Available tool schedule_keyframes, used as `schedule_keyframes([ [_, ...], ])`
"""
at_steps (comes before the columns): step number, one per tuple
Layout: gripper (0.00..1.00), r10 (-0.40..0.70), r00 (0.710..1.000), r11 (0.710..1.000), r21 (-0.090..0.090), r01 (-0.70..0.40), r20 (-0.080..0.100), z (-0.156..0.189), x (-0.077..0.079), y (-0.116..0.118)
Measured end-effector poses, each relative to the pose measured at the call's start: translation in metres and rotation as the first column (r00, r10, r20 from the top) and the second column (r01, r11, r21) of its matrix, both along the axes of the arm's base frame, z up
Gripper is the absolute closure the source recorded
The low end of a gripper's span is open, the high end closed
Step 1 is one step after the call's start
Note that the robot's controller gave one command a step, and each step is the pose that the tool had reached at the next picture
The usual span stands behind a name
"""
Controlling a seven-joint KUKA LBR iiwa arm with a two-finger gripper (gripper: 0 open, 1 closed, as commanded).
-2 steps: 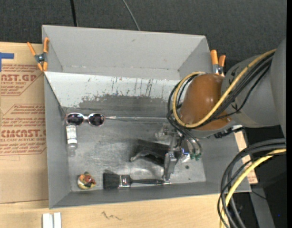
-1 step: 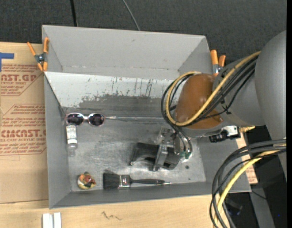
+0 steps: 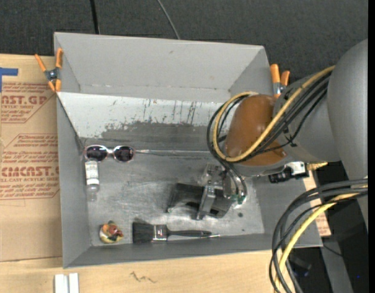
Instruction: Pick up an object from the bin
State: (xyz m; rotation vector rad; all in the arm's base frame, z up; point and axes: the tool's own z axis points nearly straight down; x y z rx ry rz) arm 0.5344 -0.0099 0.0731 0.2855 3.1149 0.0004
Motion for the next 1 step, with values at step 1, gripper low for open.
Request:
schedule_keyframes([
  [1,1.00,0.001,1.000,1.000,0.001,-0.001,-0.011,0.0046,-0.0027,0.0003],
])
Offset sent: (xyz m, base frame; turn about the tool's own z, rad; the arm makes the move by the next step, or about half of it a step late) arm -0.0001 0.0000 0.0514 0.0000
